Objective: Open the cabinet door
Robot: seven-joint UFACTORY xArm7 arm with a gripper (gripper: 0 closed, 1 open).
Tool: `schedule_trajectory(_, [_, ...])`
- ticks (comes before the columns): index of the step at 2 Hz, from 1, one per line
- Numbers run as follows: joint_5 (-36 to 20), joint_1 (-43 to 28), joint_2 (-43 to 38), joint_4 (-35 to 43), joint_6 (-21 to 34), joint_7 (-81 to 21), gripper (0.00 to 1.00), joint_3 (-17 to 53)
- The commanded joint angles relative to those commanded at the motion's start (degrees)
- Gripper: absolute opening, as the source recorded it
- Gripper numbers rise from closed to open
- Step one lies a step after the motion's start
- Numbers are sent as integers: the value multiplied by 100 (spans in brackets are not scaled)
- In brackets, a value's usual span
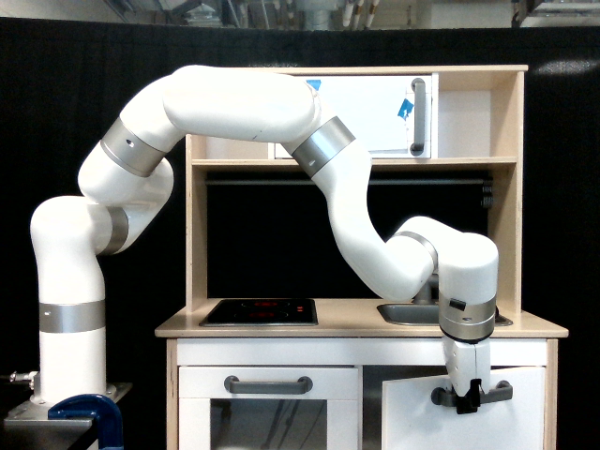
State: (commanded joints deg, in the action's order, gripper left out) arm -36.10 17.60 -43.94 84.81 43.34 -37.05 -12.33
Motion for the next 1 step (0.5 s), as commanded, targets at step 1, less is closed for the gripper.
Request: schedule_trajectory(1, [31, 21, -13, -87, -134, 31, 0, -110])
